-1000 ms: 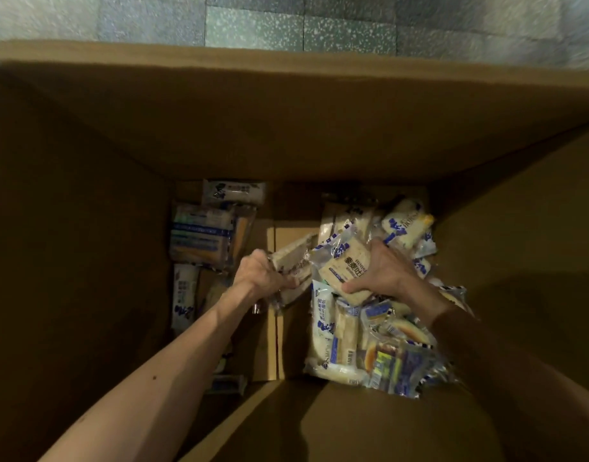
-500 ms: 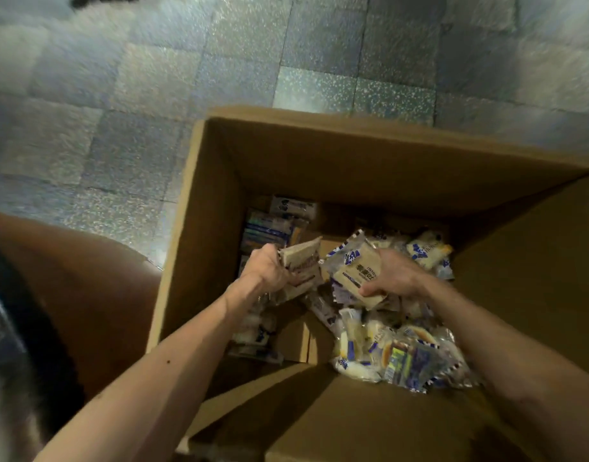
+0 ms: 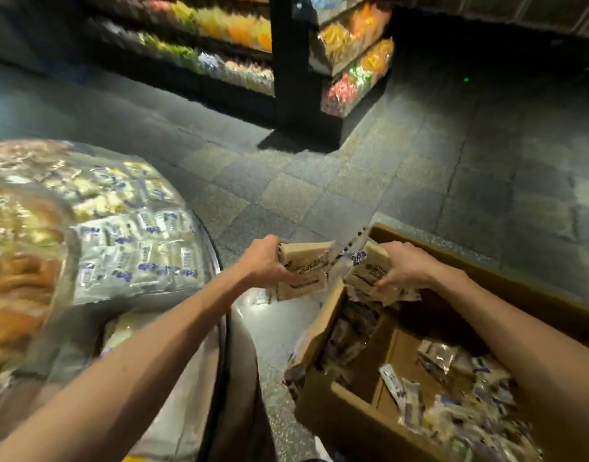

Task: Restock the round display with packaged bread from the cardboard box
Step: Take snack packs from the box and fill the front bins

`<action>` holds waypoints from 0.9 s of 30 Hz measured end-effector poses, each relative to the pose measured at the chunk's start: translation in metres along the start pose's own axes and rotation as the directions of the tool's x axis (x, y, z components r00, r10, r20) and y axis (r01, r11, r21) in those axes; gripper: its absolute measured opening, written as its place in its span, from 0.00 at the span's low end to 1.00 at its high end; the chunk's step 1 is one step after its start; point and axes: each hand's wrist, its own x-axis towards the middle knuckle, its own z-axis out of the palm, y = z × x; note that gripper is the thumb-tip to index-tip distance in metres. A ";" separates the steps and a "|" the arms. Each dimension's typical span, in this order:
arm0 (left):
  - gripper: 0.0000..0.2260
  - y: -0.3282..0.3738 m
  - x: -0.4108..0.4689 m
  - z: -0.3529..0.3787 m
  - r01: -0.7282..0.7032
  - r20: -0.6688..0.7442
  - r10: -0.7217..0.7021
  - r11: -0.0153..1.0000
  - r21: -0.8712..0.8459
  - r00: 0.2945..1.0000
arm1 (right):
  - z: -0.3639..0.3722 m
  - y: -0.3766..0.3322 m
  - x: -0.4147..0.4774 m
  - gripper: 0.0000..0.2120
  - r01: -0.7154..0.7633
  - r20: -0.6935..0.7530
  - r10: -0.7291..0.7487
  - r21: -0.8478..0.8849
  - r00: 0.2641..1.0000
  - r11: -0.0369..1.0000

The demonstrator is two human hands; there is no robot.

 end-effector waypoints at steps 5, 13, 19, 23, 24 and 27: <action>0.26 -0.084 -0.113 -0.082 0.069 -0.182 -0.100 0.983 -0.168 0.978 | 0.010 -0.140 0.011 0.19 0.221 0.019 -0.221 0.013 0.975 0.975; 0.14 -0.200 -0.288 -0.116 0.056 -0.398 -0.340 0.815 -0.576 0.852 | 0.096 -0.324 0.019 0.17 0.493 0.132 -0.522 0.201 0.843 0.847; 0.33 -0.257 -0.350 -0.080 -0.007 -0.368 -0.591 0.523 -0.852 0.717 | 0.157 -0.383 0.007 0.19 0.403 0.293 -0.557 0.448 0.777 0.798; 0.39 -0.263 -0.357 -0.049 -0.151 -0.274 -0.739 0.231 -0.961 0.616 | 0.190 -0.399 -0.002 0.14 0.149 0.489 -0.556 0.646 0.673 0.749; 0.43 -0.266 -0.357 -0.041 -0.185 -0.246 -0.769 0.168 -0.968 0.590 | 0.198 -0.402 -0.003 0.18 0.085 0.539 -0.535 0.649 0.650 0.756; 0.48 -0.266 -0.356 -0.024 -0.280 -0.211 -0.819 0.065 -0.958 0.533 | 0.221 -0.403 -0.003 0.25 -0.036 0.626 -0.503 0.647 0.596 0.762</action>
